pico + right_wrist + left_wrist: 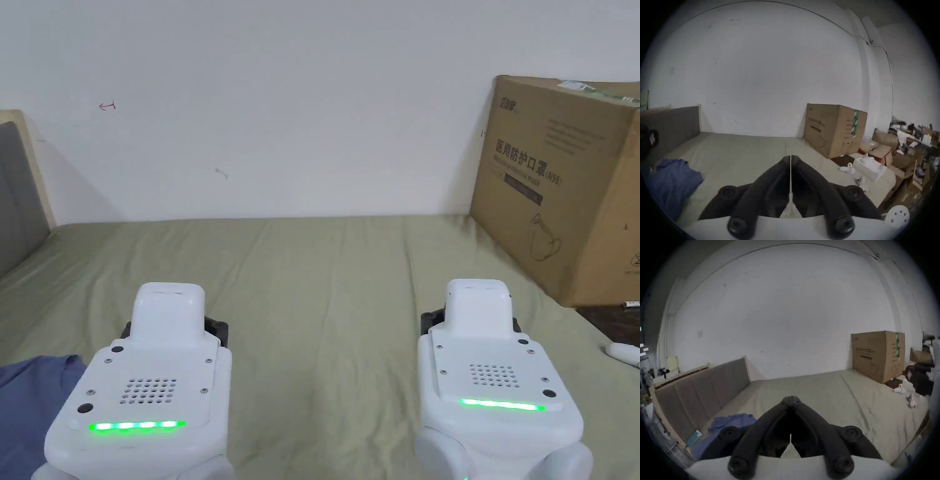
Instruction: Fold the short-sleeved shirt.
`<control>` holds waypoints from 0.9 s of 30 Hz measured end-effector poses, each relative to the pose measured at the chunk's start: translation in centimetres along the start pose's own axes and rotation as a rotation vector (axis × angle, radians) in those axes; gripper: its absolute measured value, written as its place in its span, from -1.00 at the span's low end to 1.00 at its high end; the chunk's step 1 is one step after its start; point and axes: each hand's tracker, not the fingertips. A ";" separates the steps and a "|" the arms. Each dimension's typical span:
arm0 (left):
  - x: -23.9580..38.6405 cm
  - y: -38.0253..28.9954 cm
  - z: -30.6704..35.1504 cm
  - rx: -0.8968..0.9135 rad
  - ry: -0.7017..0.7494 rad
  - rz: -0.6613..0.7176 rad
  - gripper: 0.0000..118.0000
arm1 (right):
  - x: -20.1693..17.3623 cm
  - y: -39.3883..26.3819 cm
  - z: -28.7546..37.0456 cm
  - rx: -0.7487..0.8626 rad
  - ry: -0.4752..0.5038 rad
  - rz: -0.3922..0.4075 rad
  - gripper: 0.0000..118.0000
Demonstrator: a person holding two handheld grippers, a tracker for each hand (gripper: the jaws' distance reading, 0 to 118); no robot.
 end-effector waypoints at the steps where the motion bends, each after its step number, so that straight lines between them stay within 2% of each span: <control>1: -0.1 0.0 -0.1 -0.009 -0.012 -0.007 -1.00 | 0.3 0.0 -0.1 -0.002 -0.001 -0.002 -1.00; 6: -0.6 0.2 -0.6 0.000 0.006 -0.008 -1.00 | 0.5 0.1 -0.5 -0.024 0.006 -0.003 -1.00; 9: -1.5 0.3 -0.8 -0.017 0.005 0.031 -1.00 | 0.2 0.6 -0.6 -0.036 0.071 -0.021 -1.00; 12: -3.2 0.4 -0.3 -0.021 0.048 0.059 -1.00 | -1.7 1.2 -0.5 -0.031 0.138 -0.011 -1.00; 17: -8.6 0.3 1.6 -0.030 0.215 0.064 -1.00 | -7.6 1.9 -0.5 -0.044 0.363 -0.039 -1.00; 25: -17.6 -0.6 6.1 -0.072 0.478 0.109 -1.00 | -18.5 2.4 1.4 -0.023 0.671 0.049 -1.00; 27: -19.1 -0.9 7.0 -0.071 0.480 0.147 -1.00 | -20.0 2.4 2.0 -0.033 0.733 0.049 -1.00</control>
